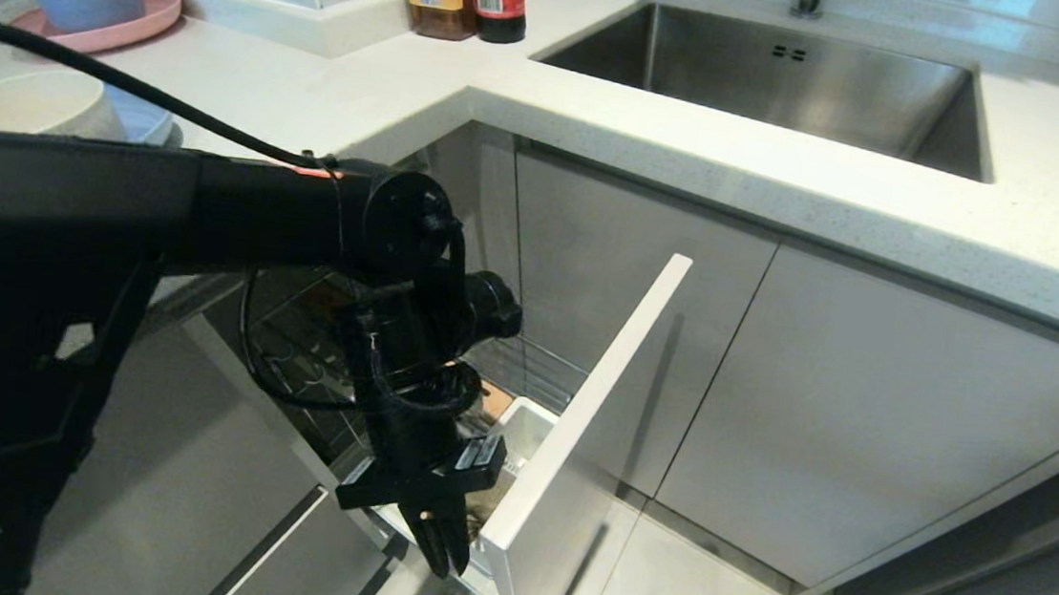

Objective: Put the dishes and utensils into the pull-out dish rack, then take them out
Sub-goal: Take the chopsticks out of the cupboard

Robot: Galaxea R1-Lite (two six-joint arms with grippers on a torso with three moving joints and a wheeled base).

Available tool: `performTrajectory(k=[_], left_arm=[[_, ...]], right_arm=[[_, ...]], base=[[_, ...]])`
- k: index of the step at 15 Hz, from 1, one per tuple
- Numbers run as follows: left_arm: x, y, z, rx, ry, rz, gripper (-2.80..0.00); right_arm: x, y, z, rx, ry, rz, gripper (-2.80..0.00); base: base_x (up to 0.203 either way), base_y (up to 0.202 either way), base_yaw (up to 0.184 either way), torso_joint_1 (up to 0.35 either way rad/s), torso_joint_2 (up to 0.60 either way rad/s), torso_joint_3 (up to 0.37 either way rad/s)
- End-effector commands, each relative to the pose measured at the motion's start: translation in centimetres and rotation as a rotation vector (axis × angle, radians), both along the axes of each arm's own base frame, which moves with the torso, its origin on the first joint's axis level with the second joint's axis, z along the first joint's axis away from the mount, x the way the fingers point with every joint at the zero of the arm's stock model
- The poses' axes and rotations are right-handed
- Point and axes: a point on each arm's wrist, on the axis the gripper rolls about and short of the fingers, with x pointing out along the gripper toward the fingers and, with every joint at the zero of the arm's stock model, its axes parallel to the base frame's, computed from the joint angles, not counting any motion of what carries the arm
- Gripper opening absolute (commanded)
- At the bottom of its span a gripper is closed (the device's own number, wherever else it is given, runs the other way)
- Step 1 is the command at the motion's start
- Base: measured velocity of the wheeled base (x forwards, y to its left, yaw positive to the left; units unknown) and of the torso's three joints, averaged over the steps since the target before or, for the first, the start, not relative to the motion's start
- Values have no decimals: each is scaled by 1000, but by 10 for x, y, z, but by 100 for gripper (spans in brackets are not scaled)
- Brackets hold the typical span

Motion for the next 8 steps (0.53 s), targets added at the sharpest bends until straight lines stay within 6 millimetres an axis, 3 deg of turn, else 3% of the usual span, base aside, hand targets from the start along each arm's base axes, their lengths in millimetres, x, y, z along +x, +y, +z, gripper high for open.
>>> performTrajectory(k=[1, 8], left_arm=[[-9, 5, 16, -21, -28, 8, -280], [-28, 23, 44, 33, -94, 28, -280]], right_arm=[[0, 0, 0, 0, 2, 0, -280], [0, 0, 0, 0, 0, 0, -280]], base=[[0, 0, 0, 0, 0, 0], [0, 0, 0, 0, 0, 0]])
